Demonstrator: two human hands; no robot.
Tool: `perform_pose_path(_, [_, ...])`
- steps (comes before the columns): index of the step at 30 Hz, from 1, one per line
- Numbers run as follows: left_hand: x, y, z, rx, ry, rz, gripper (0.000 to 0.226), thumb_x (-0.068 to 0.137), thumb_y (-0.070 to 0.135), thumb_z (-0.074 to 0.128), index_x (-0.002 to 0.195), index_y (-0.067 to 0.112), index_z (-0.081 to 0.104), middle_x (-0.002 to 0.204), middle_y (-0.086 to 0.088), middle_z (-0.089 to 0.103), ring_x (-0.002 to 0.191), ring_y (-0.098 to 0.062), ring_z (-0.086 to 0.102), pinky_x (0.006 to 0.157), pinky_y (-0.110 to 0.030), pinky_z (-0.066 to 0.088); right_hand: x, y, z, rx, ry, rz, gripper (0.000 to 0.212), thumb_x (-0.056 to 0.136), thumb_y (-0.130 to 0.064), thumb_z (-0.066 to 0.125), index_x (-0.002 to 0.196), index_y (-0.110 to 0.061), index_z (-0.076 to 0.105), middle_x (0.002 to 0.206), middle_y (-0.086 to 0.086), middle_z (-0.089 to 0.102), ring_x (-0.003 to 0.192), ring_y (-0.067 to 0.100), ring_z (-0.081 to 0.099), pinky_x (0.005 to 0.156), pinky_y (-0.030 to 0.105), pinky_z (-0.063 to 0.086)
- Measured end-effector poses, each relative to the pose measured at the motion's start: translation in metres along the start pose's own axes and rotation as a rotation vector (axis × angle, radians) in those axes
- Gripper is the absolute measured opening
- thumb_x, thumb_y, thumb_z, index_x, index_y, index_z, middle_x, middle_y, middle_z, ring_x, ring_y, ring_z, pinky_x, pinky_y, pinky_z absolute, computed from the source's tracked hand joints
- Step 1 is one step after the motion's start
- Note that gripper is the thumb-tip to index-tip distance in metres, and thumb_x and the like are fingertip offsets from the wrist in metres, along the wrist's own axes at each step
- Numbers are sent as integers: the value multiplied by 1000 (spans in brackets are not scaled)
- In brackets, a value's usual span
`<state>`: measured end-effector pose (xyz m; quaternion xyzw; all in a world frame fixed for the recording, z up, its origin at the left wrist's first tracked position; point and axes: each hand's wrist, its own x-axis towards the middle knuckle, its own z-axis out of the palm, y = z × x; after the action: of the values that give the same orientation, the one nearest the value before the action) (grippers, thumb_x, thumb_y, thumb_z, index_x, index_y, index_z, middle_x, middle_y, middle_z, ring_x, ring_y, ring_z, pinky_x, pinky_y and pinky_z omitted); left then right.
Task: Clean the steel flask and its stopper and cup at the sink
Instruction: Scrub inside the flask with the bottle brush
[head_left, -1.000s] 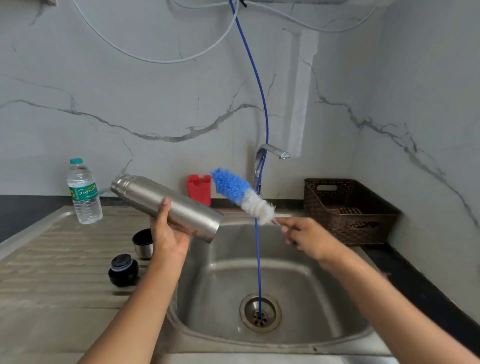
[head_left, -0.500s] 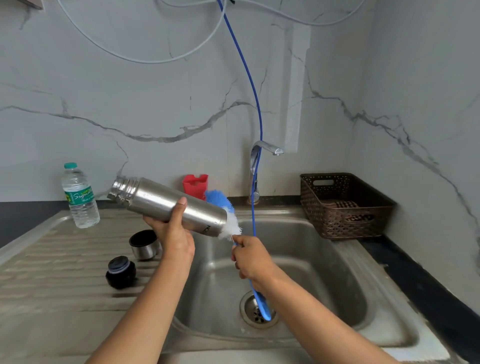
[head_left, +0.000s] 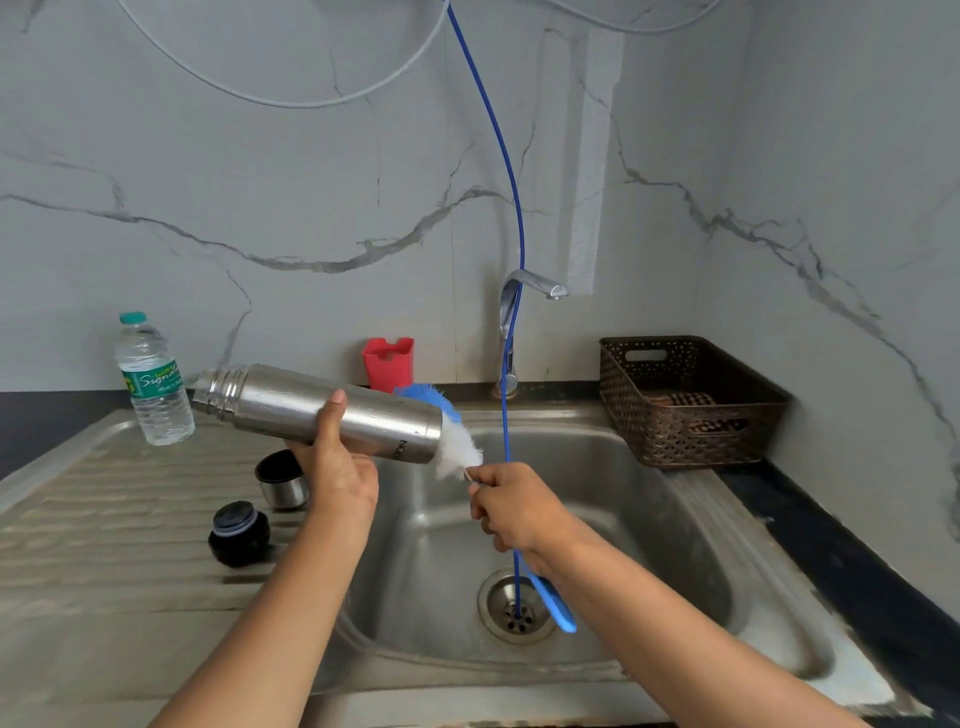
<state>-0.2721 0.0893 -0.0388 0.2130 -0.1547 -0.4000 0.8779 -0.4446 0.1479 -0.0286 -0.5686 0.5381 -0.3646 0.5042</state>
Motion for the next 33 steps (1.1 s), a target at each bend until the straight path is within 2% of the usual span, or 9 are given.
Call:
perform_pose_path(2, [-7, -1, 4, 11, -33, -2, 53, 78, 9, 69, 124, 27, 49, 124, 1, 61, 113, -17, 60, 103, -50, 44, 13, -3, -1, -39, 66, -38, 34, 94, -3, 37, 123, 7, 52, 70, 7, 39, 53, 13, 28, 44, 24, 24])
perform_pose_path(6, [-13, -2, 10, 1, -77, 2, 64, 69, 13, 71, 126, 31, 48, 124, 3, 60, 117, -16, 58, 104, -45, 44, 40, -3, 10, -125, 80, 0, 33, 88, -3, 37, 112, -3, 60, 76, 8, 49, 52, 16, 37, 44, 24, 30])
perform_pose_path(8, [-10, -1, 9, -3, -84, 0, 65, 69, 13, 72, 127, 32, 47, 124, 4, 60, 117, -16, 59, 104, -46, 44, 33, 3, 16, -145, 43, 40, 38, 85, -1, 36, 113, -1, 60, 75, 9, 50, 51, 17, 36, 44, 24, 29])
perform_pose_path(12, [-7, -2, 3, 21, -65, 32, 63, 74, 8, 70, 128, 30, 46, 121, 6, 62, 113, -14, 60, 104, -49, 43, 2, 11, 5, -31, 6, 73, 32, 94, -1, 38, 122, 10, 48, 67, 6, 41, 50, 13, 26, 43, 23, 19])
perform_pose_path(16, [-9, -5, 0, 36, -70, 2, 64, 69, 12, 74, 124, 33, 49, 129, 1, 60, 119, -18, 58, 103, -52, 44, 12, -4, -9, -2, 56, 54, 32, 94, 0, 38, 119, -4, 59, 66, 5, 43, 49, 12, 29, 40, 21, 23])
perform_pose_path(21, [-11, -7, 6, 29, -96, 18, 71, 68, 11, 73, 131, 29, 45, 130, 0, 58, 122, -20, 56, 105, -49, 42, 21, -10, 4, -17, 30, 127, 38, 90, 6, 33, 117, -2, 59, 63, 5, 43, 48, 13, 31, 36, 17, 24])
perform_pose_path(25, [-4, -4, 0, 21, -74, 40, 76, 69, 9, 73, 137, 26, 42, 131, 0, 58, 121, -18, 57, 106, -48, 42, -10, -1, -4, -11, -57, 120, 33, 95, 2, 37, 118, -9, 59, 65, 4, 44, 48, 11, 29, 37, 17, 21])
perform_pose_path(31, [-6, -10, -4, 82, -87, 32, 77, 67, 10, 76, 135, 28, 44, 130, 0, 60, 118, -17, 59, 105, -52, 42, 9, -17, -22, 54, 33, 114, 32, 94, 4, 37, 114, -11, 56, 65, 6, 45, 48, 10, 32, 32, 15, 24])
perform_pose_path(33, [-8, -11, -2, 76, -90, 20, 75, 67, 10, 75, 134, 28, 45, 128, 2, 61, 117, -17, 59, 105, -50, 42, 15, -20, -14, 75, 22, 158, 27, 95, 3, 35, 103, -12, 56, 63, 6, 44, 46, 10, 31, 31, 13, 22])
